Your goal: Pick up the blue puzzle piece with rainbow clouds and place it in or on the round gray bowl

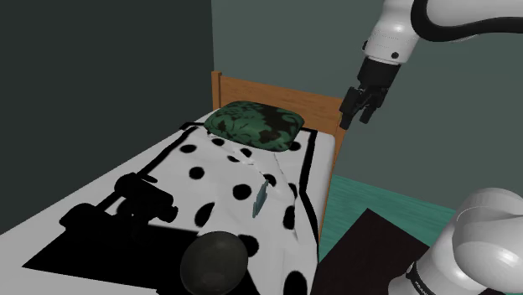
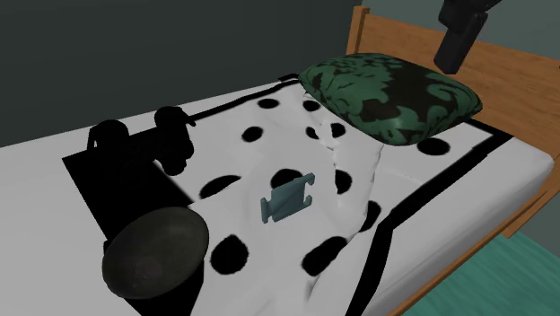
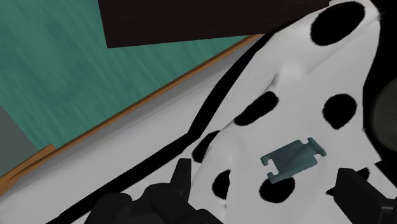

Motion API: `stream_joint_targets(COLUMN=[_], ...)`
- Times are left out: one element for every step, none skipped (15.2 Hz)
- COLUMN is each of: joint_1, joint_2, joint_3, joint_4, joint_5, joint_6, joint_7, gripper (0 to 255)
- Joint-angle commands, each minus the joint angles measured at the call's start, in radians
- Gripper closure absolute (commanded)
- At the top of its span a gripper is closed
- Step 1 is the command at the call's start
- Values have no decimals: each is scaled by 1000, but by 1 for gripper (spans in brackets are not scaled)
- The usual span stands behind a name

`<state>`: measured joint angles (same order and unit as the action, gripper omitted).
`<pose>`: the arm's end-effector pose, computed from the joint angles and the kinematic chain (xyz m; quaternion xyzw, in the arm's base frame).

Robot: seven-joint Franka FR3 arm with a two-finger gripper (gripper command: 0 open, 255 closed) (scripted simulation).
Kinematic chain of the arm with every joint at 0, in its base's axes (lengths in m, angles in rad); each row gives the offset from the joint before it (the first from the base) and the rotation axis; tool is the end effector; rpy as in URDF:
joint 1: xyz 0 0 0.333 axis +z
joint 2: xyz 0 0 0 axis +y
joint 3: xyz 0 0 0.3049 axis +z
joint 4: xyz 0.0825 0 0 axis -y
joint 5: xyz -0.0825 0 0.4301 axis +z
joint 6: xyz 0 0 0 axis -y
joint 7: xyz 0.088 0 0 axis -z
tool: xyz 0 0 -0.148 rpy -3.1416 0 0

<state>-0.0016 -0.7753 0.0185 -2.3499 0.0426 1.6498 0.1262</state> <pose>0.3747 0.0131 0.5484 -0.9975 0.0579 -0.0364 0.0174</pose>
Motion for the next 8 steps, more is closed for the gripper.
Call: stream_joint_targets(joint_1=[0, -5, -10, -15, -20, -25, -30, -35], joint_2=[0, 5, 13, 23, 35, 49, 65, 84], joint_3=[0, 22, 44, 66, 89, 111, 134, 157], joint_4=[0, -22, -42, -61, -77, -92, -105, -116], joint_5=[0, 13, 25, 38, 50, 62, 74, 85], joint_6=[0, 27, 55, 84, 113, 142, 172, 202], joint_7=[0, 45, 90, 134, 179, 223, 268, 312], gripper=[0, 0, 0, 0, 0, 0, 0, 0])
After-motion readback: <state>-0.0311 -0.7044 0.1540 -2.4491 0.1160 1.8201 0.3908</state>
